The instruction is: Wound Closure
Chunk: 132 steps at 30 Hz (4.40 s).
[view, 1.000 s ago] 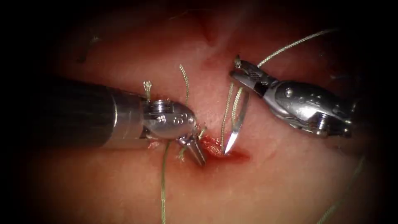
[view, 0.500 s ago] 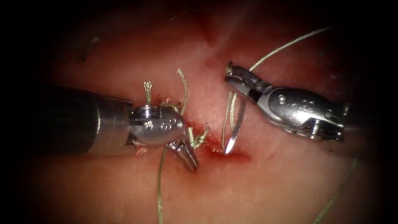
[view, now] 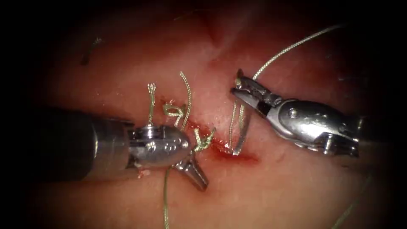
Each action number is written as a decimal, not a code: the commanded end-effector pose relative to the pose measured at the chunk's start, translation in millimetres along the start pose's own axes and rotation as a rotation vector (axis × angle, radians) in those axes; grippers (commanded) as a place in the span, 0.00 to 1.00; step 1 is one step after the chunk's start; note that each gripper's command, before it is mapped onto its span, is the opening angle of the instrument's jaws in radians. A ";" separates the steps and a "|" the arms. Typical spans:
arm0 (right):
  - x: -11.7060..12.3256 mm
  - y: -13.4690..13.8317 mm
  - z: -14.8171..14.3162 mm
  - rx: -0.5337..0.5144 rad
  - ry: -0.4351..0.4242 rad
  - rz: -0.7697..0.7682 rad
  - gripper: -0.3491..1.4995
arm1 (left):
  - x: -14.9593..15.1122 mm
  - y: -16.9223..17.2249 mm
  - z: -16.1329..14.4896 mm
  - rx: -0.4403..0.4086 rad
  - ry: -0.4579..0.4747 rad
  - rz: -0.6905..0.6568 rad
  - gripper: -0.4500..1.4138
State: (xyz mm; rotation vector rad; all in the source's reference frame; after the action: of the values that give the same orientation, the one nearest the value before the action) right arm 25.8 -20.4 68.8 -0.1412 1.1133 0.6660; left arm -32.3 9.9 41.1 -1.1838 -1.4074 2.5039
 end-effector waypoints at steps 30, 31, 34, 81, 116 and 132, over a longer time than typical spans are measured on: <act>-0.4 -0.5 1.1 0.029 -0.049 0.217 0.00 | -1.9 -1.4 2.0 0.024 -0.011 0.022 0.00; -0.6 -0.8 1.2 0.038 -0.053 0.226 0.00 | -2.0 -1.5 1.9 0.027 -0.010 0.023 0.00; -0.8 -1.0 1.3 0.046 -0.059 0.223 0.00 | -2.1 -1.5 1.8 0.030 -0.010 0.023 0.00; -2.9 -2.9 2.4 0.421 -0.090 0.732 0.00 | -4.9 -0.3 1.3 0.022 -0.023 0.042 0.00; -1.7 -3.6 2.0 0.445 -0.074 1.206 0.00 | -4.7 -0.4 1.8 0.026 -0.023 0.040 0.00; -0.5 -10.7 0.8 0.501 -0.249 1.578 0.00 | -4.8 -0.4 1.7 0.025 -0.023 0.041 0.00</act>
State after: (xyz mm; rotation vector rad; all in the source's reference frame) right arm 31.3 -28.4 67.3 1.3391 0.9486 1.6714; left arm -29.6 7.2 44.2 -1.1927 -1.3663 2.5618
